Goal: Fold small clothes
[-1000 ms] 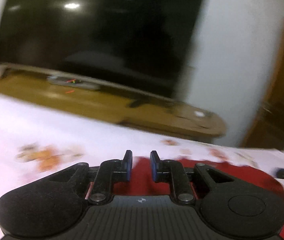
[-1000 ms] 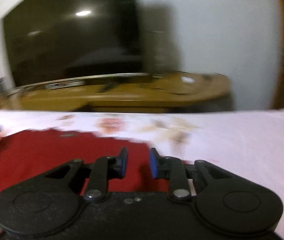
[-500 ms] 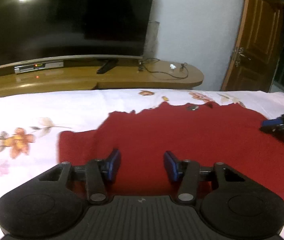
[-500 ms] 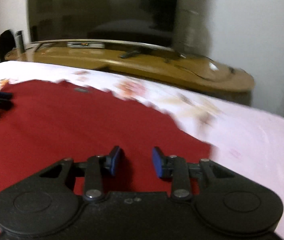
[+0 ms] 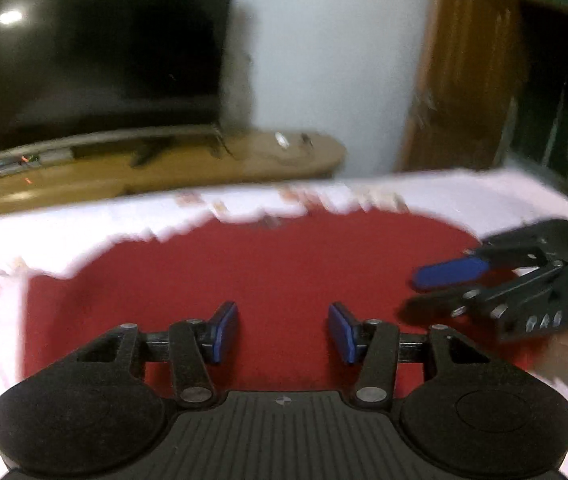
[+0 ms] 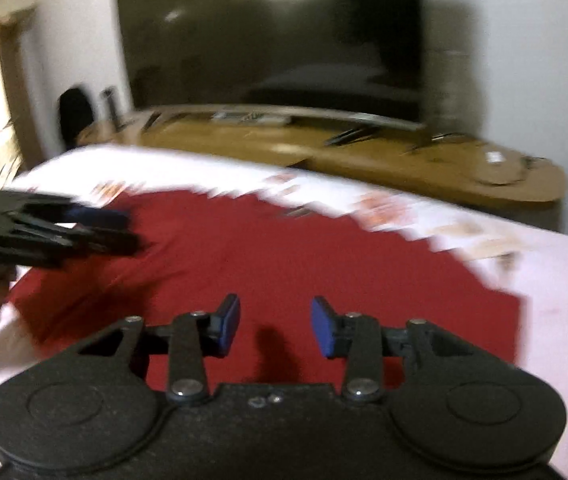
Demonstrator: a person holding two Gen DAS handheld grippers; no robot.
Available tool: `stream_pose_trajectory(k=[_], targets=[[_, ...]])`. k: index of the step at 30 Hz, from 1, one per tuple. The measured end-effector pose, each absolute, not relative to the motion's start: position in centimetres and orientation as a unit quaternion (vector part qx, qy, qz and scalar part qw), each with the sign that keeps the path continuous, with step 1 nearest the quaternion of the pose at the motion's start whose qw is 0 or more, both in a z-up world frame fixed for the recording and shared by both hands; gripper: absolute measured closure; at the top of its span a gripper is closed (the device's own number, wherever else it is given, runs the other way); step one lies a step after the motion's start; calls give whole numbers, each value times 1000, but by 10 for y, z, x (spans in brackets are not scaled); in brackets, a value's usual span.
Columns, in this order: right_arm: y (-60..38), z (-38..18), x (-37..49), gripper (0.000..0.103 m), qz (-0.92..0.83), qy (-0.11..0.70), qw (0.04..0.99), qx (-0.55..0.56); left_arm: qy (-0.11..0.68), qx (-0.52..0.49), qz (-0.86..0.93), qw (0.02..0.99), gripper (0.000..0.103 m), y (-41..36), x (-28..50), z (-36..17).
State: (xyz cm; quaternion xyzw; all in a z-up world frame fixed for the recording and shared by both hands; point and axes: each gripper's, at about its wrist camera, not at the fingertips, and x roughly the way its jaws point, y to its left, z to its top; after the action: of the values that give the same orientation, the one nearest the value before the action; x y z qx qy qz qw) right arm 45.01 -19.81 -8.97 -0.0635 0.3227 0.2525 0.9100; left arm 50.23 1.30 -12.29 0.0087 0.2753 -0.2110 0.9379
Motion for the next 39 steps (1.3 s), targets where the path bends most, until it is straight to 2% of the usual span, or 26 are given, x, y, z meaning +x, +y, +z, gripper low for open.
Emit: stream_pose_trajectory(k=[3,6,13,14,19,24,27,34,39], targets=[[-175,-110,440,62,264,338,894,-130,280,17,-209,937,53,29,494,-137],[-198,-109,432,61,260,335,890,-165,282,10,-193,940,53,64,486,-136],[-282,-104,417,62,190,357,905,-131,287,18,-156,945,53,89,464,-134],[-281,-101,415,64,182,358,907,-125,281,16,-150,948,53,84,462,-129],[-238,-71,389,62,223,312,921,-69,254,21,-189,948,53,35,445,-110],[-171,-97,378,62,262,338,900,-88,294,39,-198,934,53,1,445,-133],[-165,-118,375,63,243,359,893,-119,289,25,-194,937,53,17,437,-148],[-236,-117,364,63,214,359,902,-107,293,9,-170,941,53,66,422,-152],[-270,-122,358,63,190,359,910,-87,297,0,-157,942,53,70,424,-152]])
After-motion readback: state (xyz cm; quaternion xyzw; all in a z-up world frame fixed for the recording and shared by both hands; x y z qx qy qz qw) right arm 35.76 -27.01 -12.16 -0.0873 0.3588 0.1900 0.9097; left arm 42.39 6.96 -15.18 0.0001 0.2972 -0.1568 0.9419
